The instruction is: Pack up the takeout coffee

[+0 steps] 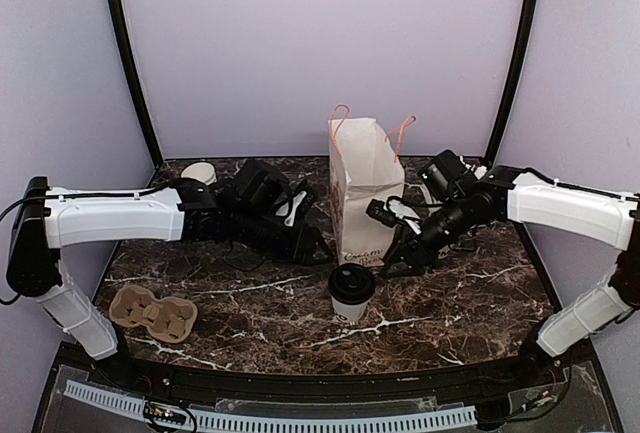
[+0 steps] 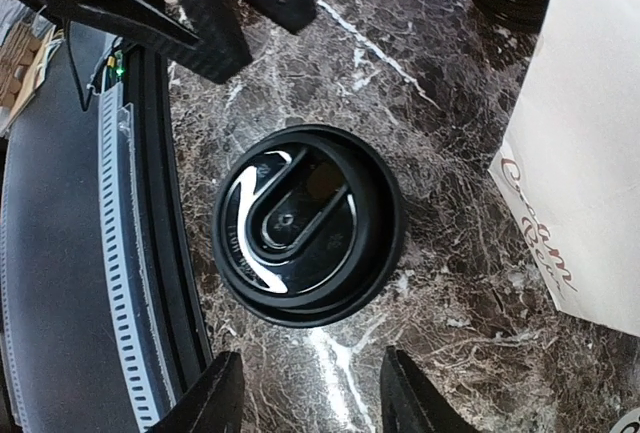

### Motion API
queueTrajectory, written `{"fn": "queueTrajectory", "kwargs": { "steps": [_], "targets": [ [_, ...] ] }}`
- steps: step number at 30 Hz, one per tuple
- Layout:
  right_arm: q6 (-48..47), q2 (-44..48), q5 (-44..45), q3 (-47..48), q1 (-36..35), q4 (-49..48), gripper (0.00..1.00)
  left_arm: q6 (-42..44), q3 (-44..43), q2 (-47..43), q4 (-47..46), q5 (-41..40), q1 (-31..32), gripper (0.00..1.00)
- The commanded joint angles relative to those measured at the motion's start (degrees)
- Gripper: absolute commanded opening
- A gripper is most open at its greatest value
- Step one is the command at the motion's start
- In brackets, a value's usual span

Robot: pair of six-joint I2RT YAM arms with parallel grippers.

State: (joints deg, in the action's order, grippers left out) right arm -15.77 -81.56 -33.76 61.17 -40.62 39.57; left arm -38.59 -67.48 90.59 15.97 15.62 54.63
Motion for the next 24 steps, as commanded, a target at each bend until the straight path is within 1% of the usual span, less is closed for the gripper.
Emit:
{"fn": "queueTrajectory", "kwargs": {
  "steps": [1,3,4,6,9,11,13,15,17,19,21,24],
  "targets": [
    [-4.9,3.9,-3.9,1.9,-0.3,3.1,0.51,5.5,-1.2,-3.0,0.4,-3.3,2.7,0.58],
    [-7.1,5.0,-4.3,2.6,-0.3,5.0,0.54,9.4,-2.4,-2.6,1.2,-7.6,4.6,0.63],
    [-8.3,5.4,-4.1,2.9,-0.1,6.3,0.56,11.8,-2.9,-2.3,2.3,-12.1,6.0,0.72],
    [-11.3,5.9,-3.9,4.5,1.2,9.7,0.60,15.6,-4.2,-1.7,3.5,-18.5,8.0,0.82],
    [-16.1,8.2,-9.4,6.0,7.1,15.1,0.64,22.7,-5.6,-0.8,3.1,-21.6,9.7,0.83],
    [-18.1,11.7,-11.4,5.8,10.9,16.5,0.66,26.5,-7.3,0.3,4.6,-22.8,10.5,0.81],
    [-18.4,15.8,-11.9,6.0,14.5,17.5,0.67,29.3,-9.8,1.8,7.5,-22.6,10.7,0.79],
    [-18.4,19.1,-12.2,8.4,18.1,19.1,0.69,31.9,-12.2,3.6,10.4,-21.4,10.8,0.78],
    [-18.1,22.0,-11.1,10.2,20.8,20.0,0.70,33.7,-14.4,5.3,13.1,-20.6,11.0,0.80],
    [-16.4,24.0,-8.0,10.3,23.6,19.1,0.70,35.3,-15.9,6.5,15.0,-19.5,11.1,0.83],
    [-13.3,25.9,-4.5,8.1,26.9,14.9,0.69,35.9,-17.4,7.9,16.5,-19.7,11.2,0.84],
    [-8.1,29.2,-5.4,3.6,34.0,5.2,0.70,35.9,-19.5,10.0,18.2,-20.1,11.2,0.88]
  ]
}}
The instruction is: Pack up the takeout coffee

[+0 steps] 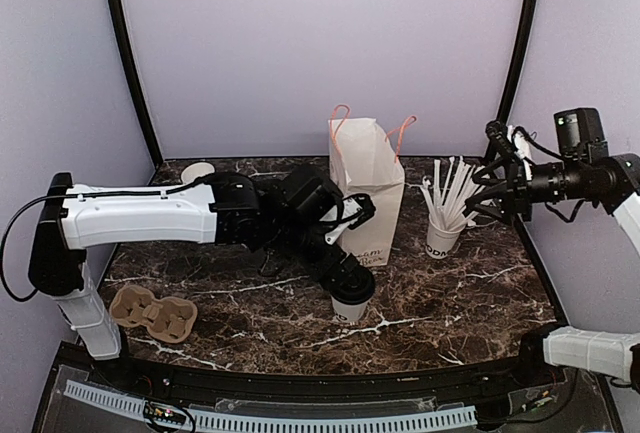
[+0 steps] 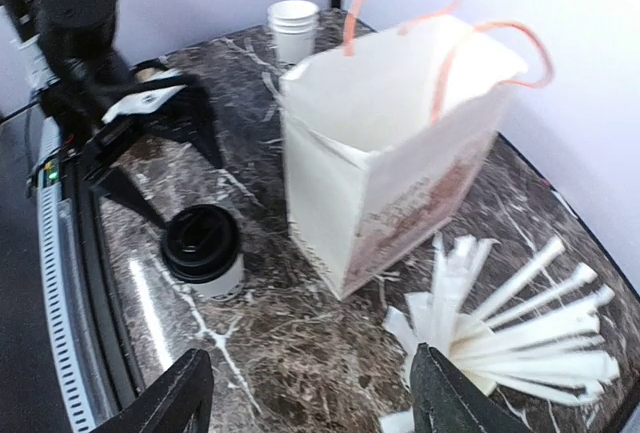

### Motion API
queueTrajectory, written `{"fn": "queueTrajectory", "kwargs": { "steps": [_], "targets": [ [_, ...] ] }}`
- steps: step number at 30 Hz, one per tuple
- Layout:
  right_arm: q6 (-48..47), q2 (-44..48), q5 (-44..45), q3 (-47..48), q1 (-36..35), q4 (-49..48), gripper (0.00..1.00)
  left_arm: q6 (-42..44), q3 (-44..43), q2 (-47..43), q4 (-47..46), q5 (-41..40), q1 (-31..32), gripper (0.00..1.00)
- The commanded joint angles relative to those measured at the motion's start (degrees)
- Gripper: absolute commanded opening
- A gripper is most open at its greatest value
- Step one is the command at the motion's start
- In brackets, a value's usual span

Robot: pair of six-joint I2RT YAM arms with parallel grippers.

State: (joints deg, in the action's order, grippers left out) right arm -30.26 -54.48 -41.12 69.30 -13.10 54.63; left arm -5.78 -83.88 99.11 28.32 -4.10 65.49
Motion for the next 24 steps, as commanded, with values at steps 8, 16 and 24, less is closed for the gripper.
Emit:
{"fn": "queueTrajectory", "kwargs": {
  "steps": [8,16,24],
  "targets": [
    [17.2,1.9,17.3,-7.0,14.2,-24.0,0.68,1.2,-4.8,3.5,9.4,0.1,0.3,0.92],
    [21.0,-0.1,25.6,-5.3,19.9,-28.6,0.69,1.6,-5.3,4.1,9.2,3.7,0.3,0.91],
    [22.8,0.5,20.4,-8.2,23.0,-29.8,0.70,3.8,-8.3,6.0,8.7,4.0,0.5,0.89]
  ]
}}
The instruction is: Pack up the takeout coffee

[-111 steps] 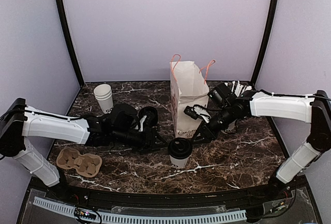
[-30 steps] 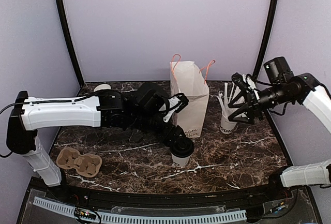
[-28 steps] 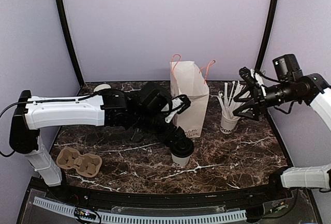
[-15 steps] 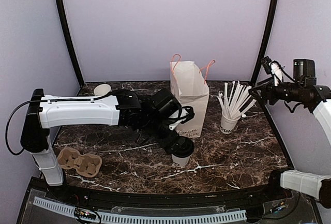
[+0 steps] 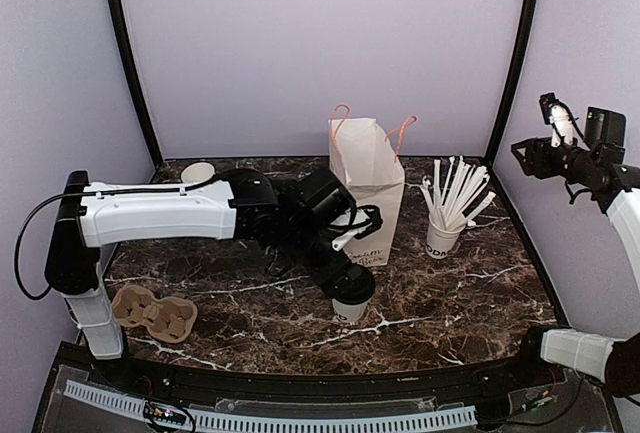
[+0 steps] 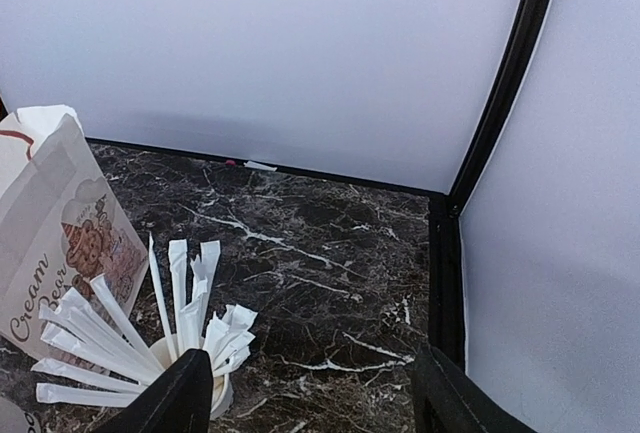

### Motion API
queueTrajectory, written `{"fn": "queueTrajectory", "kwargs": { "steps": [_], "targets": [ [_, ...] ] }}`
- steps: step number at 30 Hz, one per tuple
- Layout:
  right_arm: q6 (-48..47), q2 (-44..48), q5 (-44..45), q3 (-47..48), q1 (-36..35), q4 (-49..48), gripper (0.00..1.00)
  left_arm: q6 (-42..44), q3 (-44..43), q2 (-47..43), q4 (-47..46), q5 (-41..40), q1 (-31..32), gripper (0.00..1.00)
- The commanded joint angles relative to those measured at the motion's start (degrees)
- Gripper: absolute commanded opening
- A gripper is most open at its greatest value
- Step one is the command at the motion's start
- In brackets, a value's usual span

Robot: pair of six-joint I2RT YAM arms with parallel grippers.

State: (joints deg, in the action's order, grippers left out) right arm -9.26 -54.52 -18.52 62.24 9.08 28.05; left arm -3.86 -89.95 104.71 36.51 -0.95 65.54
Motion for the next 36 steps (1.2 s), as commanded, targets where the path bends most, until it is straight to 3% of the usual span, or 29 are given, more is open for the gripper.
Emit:
{"fn": "queueTrajectory", "kwargs": {
  "steps": [1,17,36],
  "targets": [
    [1.9,0.5,-2.8,-1.3,0.9,-3.3,0.70,2.1,-2.9,0.8,0.8,0.9,0.5,0.89],
    [2.2,-0.3,-8.5,-3.5,1.1,-4.1,0.70,3.2,-8.6,6.6,4.4,3.0,1.0,0.89],
    [2.1,-0.2,-9.6,-4.7,1.1,-4.6,0.71,3.1,-9.0,8.3,6.1,-0.1,1.4,0.78]
  ]
}}
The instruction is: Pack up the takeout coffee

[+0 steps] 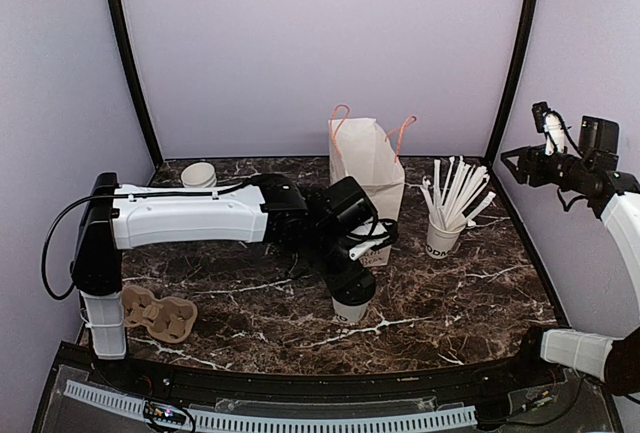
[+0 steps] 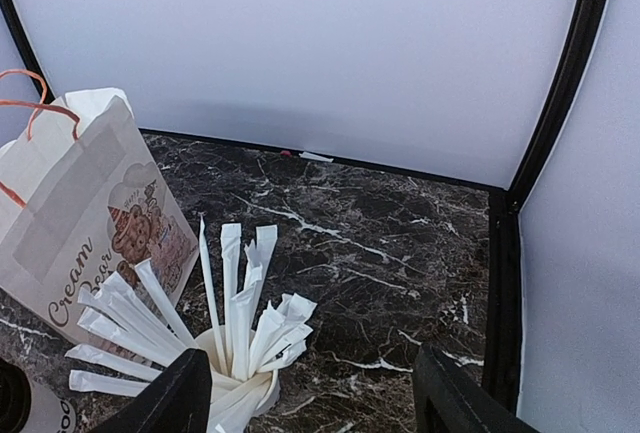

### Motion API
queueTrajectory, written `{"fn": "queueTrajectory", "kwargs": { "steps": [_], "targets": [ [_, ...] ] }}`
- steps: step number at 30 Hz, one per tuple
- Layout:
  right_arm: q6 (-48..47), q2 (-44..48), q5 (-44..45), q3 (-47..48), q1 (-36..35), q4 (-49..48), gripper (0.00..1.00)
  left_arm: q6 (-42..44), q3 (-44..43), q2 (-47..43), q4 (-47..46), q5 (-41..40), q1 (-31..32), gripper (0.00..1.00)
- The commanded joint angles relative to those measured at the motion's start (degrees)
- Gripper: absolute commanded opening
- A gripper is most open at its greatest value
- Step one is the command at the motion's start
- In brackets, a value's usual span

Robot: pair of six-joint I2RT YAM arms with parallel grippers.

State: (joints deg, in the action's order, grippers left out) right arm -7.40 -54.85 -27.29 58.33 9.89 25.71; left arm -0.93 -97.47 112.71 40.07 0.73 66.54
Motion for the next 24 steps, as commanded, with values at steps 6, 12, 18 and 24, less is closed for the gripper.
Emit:
{"fn": "queueTrajectory", "kwargs": {
  "steps": [6,12,18,24],
  "targets": [
    [0.3,0.2,-0.7,-0.6,0.3,-2.1,0.71,-0.3,-2.4,-1.6,4.4,-1.2,0.4,0.74],
    [0.3,0.4,-1.5,-0.4,0.3,-2.0,0.71,-1.7,-0.4,-5.7,6.2,-1.6,0.4,0.73],
    [0.4,0.4,-2.0,-0.5,0.3,-2.1,0.71,-5.0,10.0,-12.1,4.7,-4.6,0.0,0.72],
    [0.5,-0.1,-2.2,-0.6,0.3,-2.0,0.71,-8.4,17.7,-18.9,3.9,-6.1,-3.3,0.71]
  ]
}}
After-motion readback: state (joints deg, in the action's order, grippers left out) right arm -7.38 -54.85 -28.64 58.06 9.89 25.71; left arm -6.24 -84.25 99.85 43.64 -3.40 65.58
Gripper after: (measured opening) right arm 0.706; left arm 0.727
